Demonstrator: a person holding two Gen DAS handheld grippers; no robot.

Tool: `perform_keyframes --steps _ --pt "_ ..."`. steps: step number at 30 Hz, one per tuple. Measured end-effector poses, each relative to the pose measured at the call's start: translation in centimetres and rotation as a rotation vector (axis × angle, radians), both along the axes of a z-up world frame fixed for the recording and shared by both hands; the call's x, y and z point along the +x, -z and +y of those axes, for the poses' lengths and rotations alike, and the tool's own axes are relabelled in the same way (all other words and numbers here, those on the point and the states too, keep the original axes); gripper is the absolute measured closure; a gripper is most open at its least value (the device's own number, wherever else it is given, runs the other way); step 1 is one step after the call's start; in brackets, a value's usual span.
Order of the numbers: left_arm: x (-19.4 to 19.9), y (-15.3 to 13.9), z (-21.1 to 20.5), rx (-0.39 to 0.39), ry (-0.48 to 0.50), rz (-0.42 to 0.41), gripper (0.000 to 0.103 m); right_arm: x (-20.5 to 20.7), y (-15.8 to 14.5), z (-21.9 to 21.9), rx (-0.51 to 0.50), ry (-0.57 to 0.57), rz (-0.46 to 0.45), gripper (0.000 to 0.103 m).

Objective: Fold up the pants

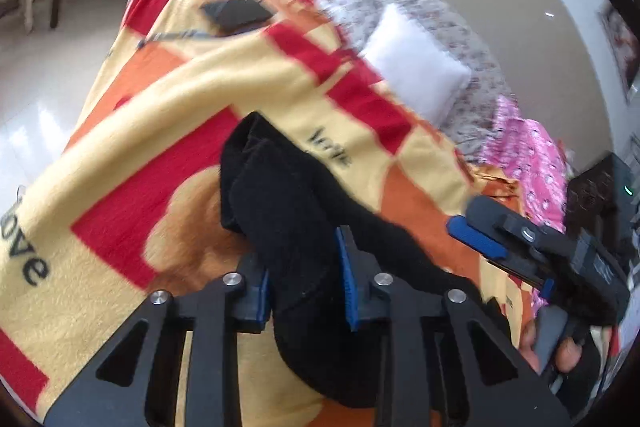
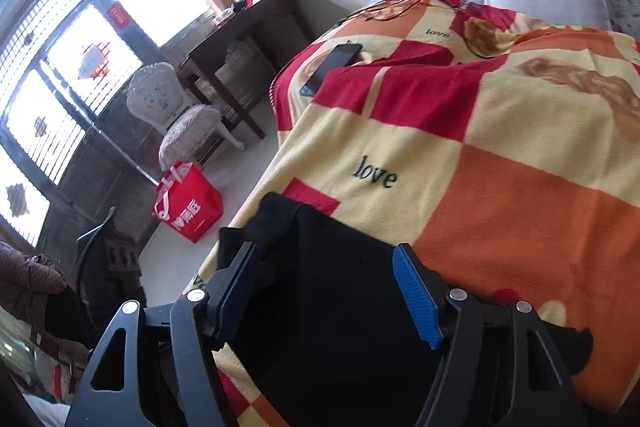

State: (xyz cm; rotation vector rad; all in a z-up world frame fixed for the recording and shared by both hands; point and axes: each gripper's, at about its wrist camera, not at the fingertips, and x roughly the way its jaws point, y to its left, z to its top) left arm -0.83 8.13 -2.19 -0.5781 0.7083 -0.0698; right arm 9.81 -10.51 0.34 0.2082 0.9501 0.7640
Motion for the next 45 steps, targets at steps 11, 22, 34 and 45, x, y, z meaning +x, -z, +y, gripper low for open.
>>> perform_keyframes --steps 11,22,34,45 --pt "-4.0 -1.8 -10.5 0.391 0.239 -0.209 0.086 -1.5 -3.4 -3.1 0.251 0.05 0.048 0.026" --pt "-4.7 -1.4 -11.7 0.449 0.263 -0.209 0.086 -2.3 1.4 -2.5 0.196 0.112 0.181 0.018" --pt "-7.6 -6.2 -7.0 0.433 0.265 -0.244 0.04 -4.7 0.5 -4.9 0.022 0.079 -0.018 0.089" --pt "-3.1 -1.5 -6.7 0.345 0.259 -0.066 0.04 -5.2 0.2 -7.7 0.197 0.099 0.031 0.051"
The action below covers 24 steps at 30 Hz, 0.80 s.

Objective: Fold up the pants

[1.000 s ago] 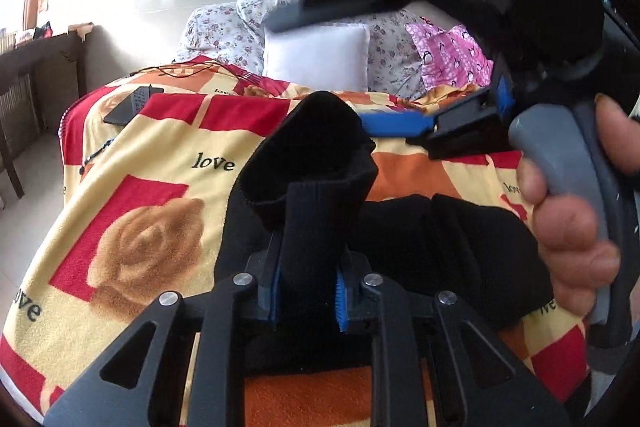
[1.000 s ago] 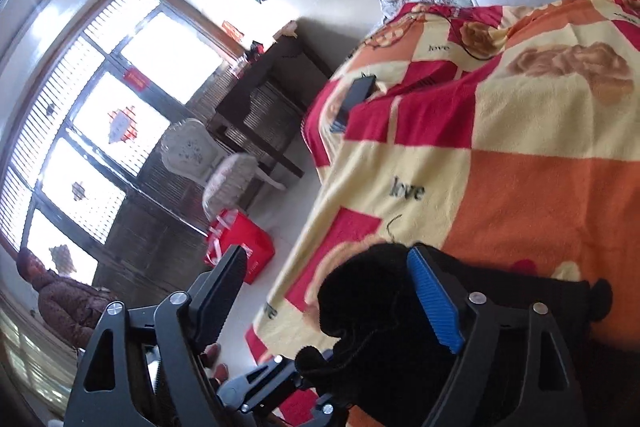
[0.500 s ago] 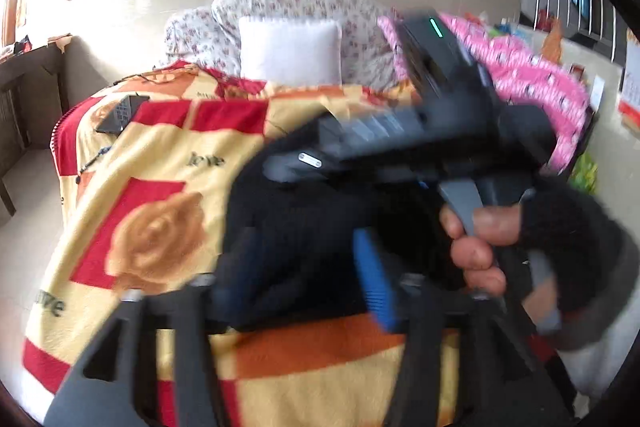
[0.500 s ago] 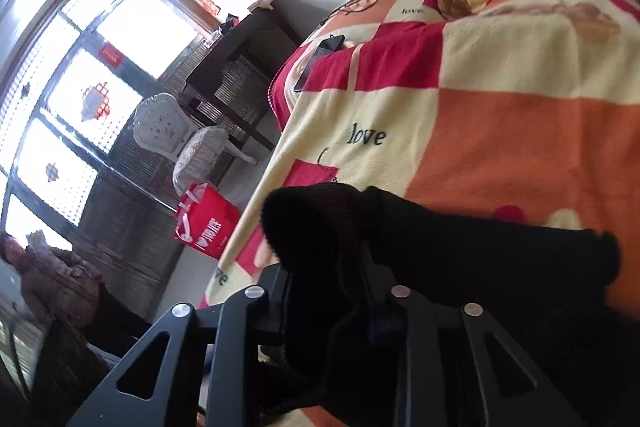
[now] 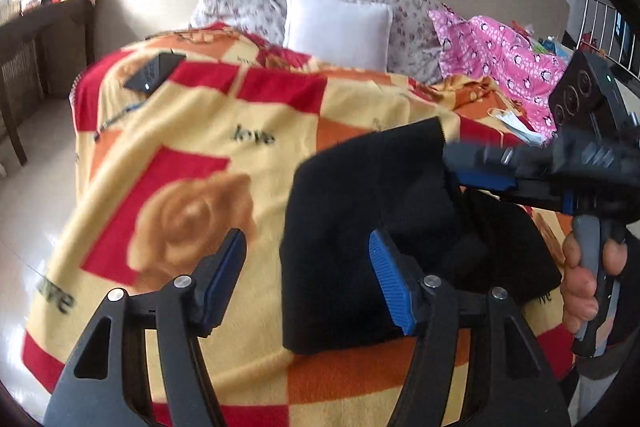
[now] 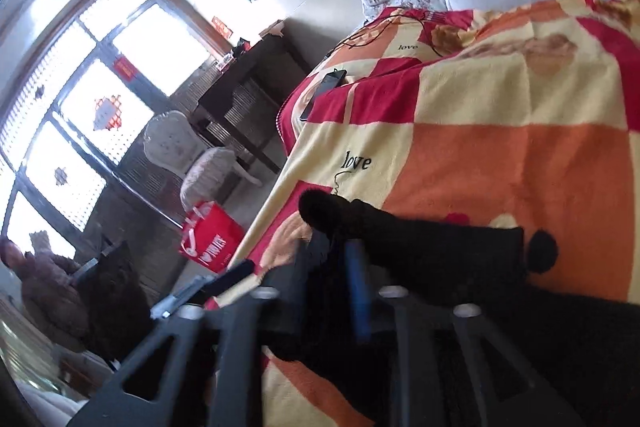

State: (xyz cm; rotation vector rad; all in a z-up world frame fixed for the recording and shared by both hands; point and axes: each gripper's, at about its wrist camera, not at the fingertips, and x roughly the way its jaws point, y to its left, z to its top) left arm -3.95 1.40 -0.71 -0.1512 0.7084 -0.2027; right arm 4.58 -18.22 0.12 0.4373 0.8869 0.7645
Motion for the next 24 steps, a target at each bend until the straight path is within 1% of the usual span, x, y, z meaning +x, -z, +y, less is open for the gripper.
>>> perform_keyframes --steps 1,2,4,5,7,8,9,10,12,13,14,16,17,20,22,24 --pt "-0.2 0.3 -0.1 -0.006 0.006 0.008 0.04 0.2 0.1 0.2 0.019 0.004 0.014 0.04" --pt "-0.3 0.8 -0.4 -0.012 0.018 0.022 0.04 0.3 0.2 0.2 0.039 0.01 0.026 0.032" --pt "-0.8 1.2 -1.0 -0.009 0.031 0.034 0.04 0.7 0.4 0.9 0.041 0.009 0.031 0.032" --pt "-1.0 1.5 -1.1 -0.005 0.031 0.04 0.04 0.9 0.6 1.6 0.02 0.004 0.029 0.033" --pt "-1.4 1.6 -0.9 -0.008 0.026 0.039 0.04 1.3 1.9 2.7 -0.033 0.02 0.064 0.039" --pt "-1.4 1.6 -0.7 -0.012 0.023 0.039 0.04 1.5 2.7 3.3 -0.051 0.011 0.086 0.06" --pt "-1.5 1.5 -0.3 -0.013 0.016 0.041 0.04 1.5 3.6 3.9 -0.059 -0.009 0.102 0.087" --pt "-1.6 1.4 0.0 -0.011 0.008 0.045 0.04 1.3 4.1 4.3 -0.065 -0.02 0.096 0.09" --pt "-1.4 0.9 0.7 -0.015 0.0 0.049 0.04 0.8 3.7 4.6 -0.084 -0.042 0.059 0.091" --pt "-1.4 0.3 1.0 -0.016 -0.006 0.036 0.04 0.6 3.0 4.6 -0.088 -0.055 0.037 0.092" --pt "-1.5 -0.5 1.3 -0.016 -0.016 0.014 0.04 0.1 1.7 4.1 -0.089 -0.068 0.0 0.092" --pt "-1.6 -2.3 1.6 -0.025 -0.027 -0.031 0.039 -0.6 -0.2 3.0 -0.089 -0.067 -0.049 0.092" --pt "-1.4 -3.1 1.4 -0.031 -0.025 -0.042 0.037 -1.1 -1.5 1.8 -0.083 -0.052 -0.077 0.092" --pt "-0.9 -4.0 0.3 -0.046 -0.005 -0.057 0.036 -2.6 -3.8 -1.7 -0.084 -0.006 -0.129 0.092" --pt "-0.5 -4.1 -1.3 -0.032 0.026 -0.052 0.036 -3.9 -4.4 -4.6 -0.104 0.041 -0.137 0.092" --pt "-0.1 -3.8 -3.0 -0.012 0.056 -0.038 0.036 -4.9 -4.1 -7.5 -0.141 0.086 -0.122 0.092"
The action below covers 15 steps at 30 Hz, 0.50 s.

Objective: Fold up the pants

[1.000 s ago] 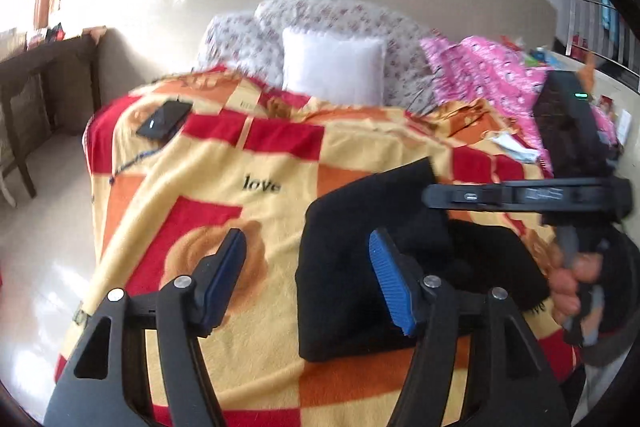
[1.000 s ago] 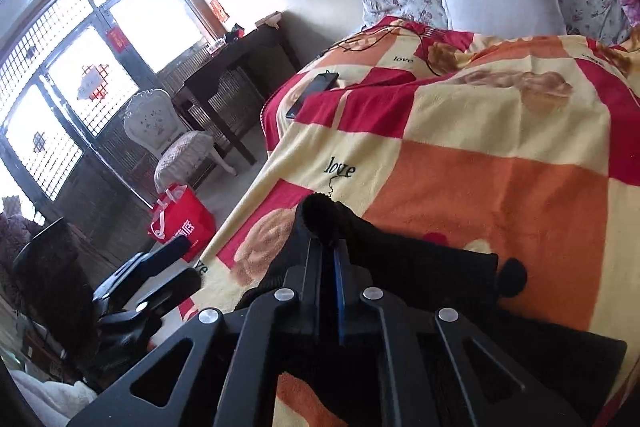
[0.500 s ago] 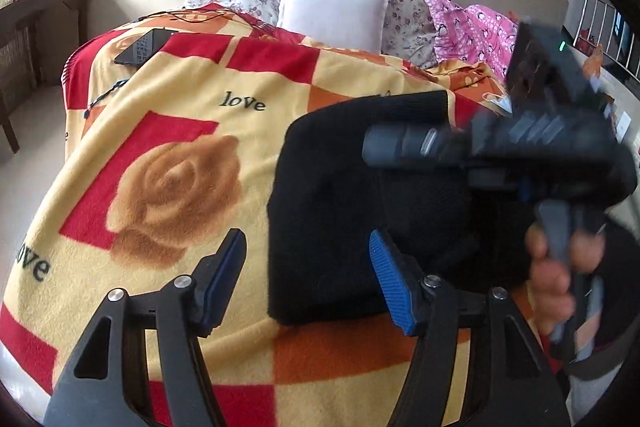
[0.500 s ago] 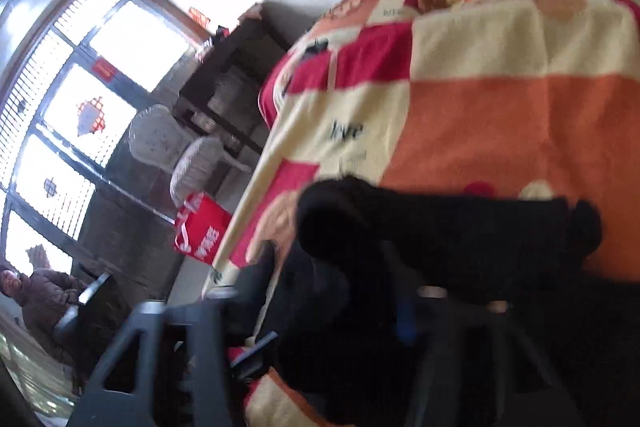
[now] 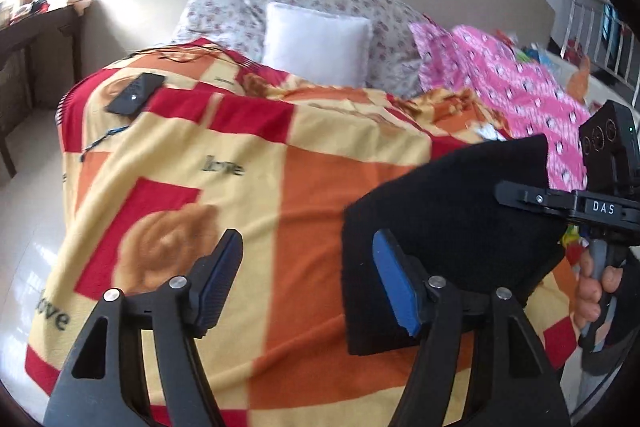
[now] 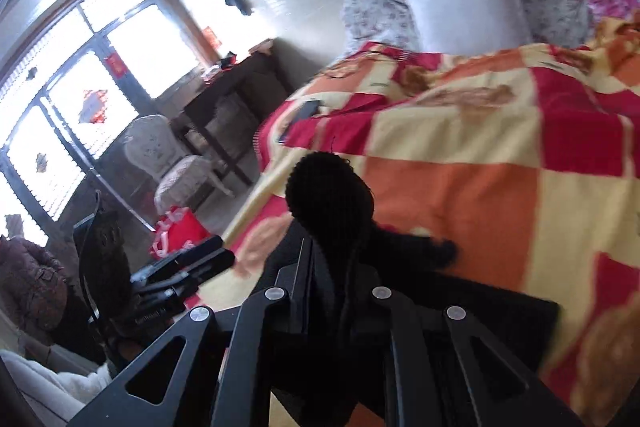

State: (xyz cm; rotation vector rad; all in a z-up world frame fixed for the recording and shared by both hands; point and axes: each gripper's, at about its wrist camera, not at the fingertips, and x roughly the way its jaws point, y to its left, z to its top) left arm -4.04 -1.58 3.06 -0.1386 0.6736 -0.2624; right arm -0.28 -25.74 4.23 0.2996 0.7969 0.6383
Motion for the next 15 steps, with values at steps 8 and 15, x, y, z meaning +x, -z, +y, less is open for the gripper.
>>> perform_keyframes --steps 8,15 --pt "1.8 2.6 -6.2 0.098 0.08 0.085 0.036 0.2 6.2 -6.4 -0.133 0.178 0.145 0.089" --pt "3.6 1.0 -7.3 0.121 0.043 0.062 0.03 -1.9 2.8 -8.3 -0.244 0.277 0.059 0.066"
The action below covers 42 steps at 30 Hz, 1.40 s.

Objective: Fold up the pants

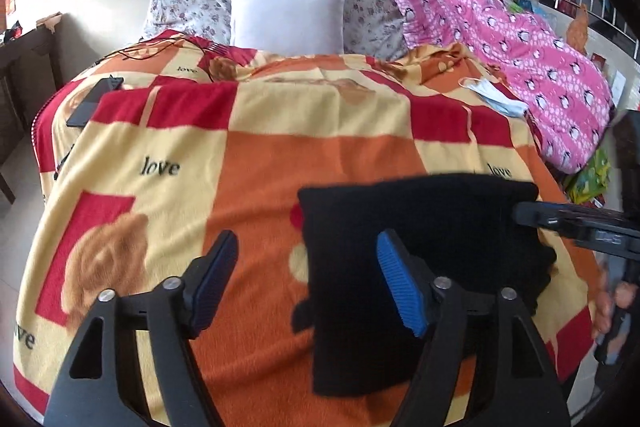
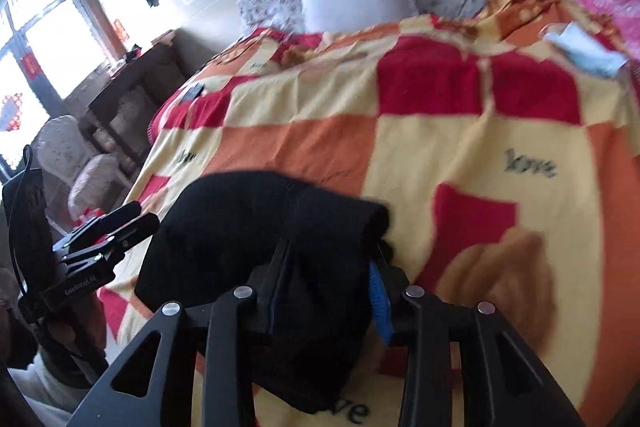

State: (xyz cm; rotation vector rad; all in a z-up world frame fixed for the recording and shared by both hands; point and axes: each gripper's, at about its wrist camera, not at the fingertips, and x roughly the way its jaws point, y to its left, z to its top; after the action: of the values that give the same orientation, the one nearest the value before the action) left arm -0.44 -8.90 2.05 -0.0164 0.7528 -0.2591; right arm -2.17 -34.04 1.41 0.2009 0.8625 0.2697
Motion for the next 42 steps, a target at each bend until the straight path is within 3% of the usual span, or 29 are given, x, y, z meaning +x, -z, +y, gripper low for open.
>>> perform_keyframes --steps 2,5,8,11,13,20,22,24,25,29,34,38,42 --pt "0.9 0.3 -0.8 0.009 0.004 0.023 0.03 -0.6 -1.6 -0.1 0.022 0.018 -0.053 0.066" --pt "1.8 1.1 -2.0 0.023 0.01 0.038 0.029 -0.5 -2.5 1.2 0.062 -0.04 -0.092 0.066" --pt "2.5 1.9 -2.8 0.041 0.0 0.048 0.029 1.0 -1.0 3.5 0.064 -0.11 -0.047 0.066" --pt "3.1 2.7 -3.0 0.028 -0.011 0.065 0.027 2.6 1.8 3.9 0.035 -0.083 0.008 0.068" --pt "3.5 2.9 -3.0 0.022 -0.017 0.069 0.027 3.4 3.3 3.2 0.066 -0.066 0.023 0.068" --pt "3.6 2.7 -3.4 0.038 -0.019 0.064 0.027 4.0 3.2 2.9 0.078 -0.063 0.033 0.068" --pt "3.2 2.4 -3.0 0.027 -0.021 0.067 0.027 3.3 2.5 3.1 0.071 -0.063 0.023 0.065" --pt "2.7 2.1 -2.8 0.028 -0.021 0.064 0.027 2.0 1.4 3.5 0.044 -0.072 0.004 0.05" --pt "2.4 2.0 -2.8 0.03 -0.021 0.059 0.027 1.4 0.9 3.8 0.029 -0.08 -0.01 0.048" --pt "1.2 1.6 -2.5 0.034 -0.022 0.051 0.027 -0.9 0.3 4.3 -0.01 -0.098 -0.025 0.046" --pt "-0.2 2.4 -2.6 0.036 -0.02 0.065 0.027 -2.7 1.6 4.3 -0.088 -0.072 0.0 0.046" --pt "-0.6 3.4 -2.3 0.009 -0.037 0.08 0.024 -4.1 3.5 4.5 -0.134 -0.069 0.007 0.037" --pt "-0.7 3.1 -2.2 0.0 -0.031 0.088 0.024 -4.0 3.4 3.2 -0.051 -0.049 0.012 0.036"
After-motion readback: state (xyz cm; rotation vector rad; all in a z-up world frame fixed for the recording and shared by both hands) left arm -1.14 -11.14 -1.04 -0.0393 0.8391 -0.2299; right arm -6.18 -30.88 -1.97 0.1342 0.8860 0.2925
